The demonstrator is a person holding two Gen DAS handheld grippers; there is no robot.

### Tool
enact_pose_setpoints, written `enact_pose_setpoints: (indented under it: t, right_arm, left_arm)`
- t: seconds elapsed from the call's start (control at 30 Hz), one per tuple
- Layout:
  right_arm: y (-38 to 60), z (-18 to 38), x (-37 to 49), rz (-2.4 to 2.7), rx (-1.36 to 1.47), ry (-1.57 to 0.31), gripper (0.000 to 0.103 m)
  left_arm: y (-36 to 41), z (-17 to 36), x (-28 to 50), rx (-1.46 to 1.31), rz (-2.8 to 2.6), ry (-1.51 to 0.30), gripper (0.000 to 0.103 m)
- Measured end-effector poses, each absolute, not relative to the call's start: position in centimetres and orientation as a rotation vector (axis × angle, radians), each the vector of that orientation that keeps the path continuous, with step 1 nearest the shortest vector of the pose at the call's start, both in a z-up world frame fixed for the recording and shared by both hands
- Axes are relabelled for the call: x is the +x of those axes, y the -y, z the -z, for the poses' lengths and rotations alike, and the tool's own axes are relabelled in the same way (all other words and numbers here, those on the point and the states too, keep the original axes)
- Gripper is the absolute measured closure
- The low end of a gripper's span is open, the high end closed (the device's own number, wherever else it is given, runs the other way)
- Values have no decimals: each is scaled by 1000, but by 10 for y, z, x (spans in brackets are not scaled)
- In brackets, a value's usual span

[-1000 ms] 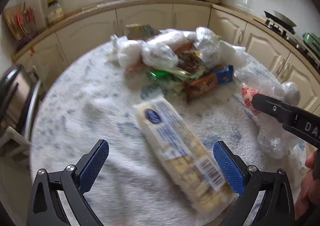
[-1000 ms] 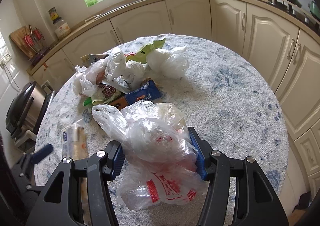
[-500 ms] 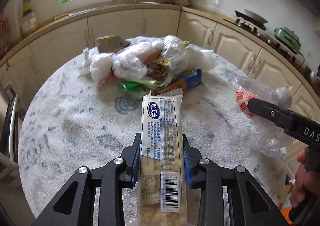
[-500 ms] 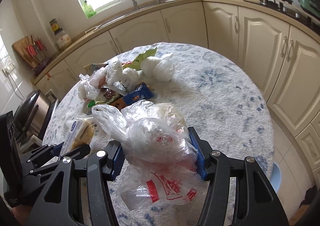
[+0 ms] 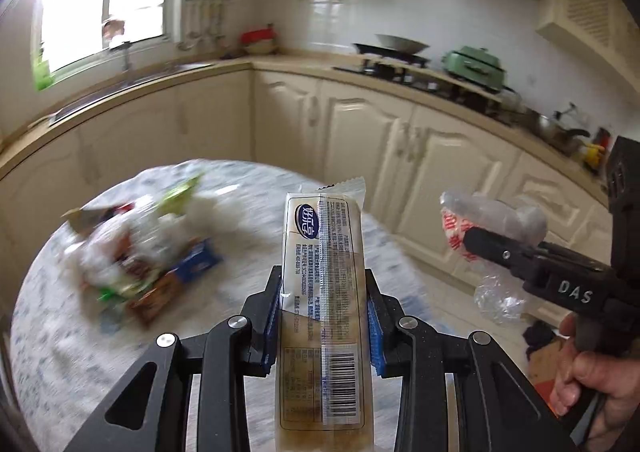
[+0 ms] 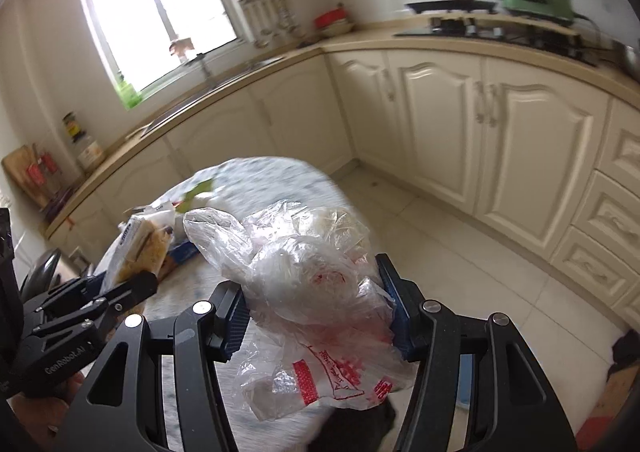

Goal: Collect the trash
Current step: 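Carry both items down to the light-blue bin and open both grippers over it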

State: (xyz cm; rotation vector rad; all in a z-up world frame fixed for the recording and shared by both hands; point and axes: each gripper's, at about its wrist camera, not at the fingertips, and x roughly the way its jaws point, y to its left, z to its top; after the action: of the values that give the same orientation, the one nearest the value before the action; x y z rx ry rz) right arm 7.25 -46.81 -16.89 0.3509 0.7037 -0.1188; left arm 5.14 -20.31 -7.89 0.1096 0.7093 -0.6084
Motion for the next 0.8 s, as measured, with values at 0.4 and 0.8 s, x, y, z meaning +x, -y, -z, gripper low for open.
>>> enact_pose_setpoints:
  t: [0.4, 0.8]
  right_arm:
    - [654, 230, -23, 480, 530, -750, 45]
    - [754, 392, -35, 575, 810, -947, 45]
  left_arm:
    - [396, 143, 71, 192, 938, -945, 72]
    - [545, 295, 145, 340, 893, -1311, 72]
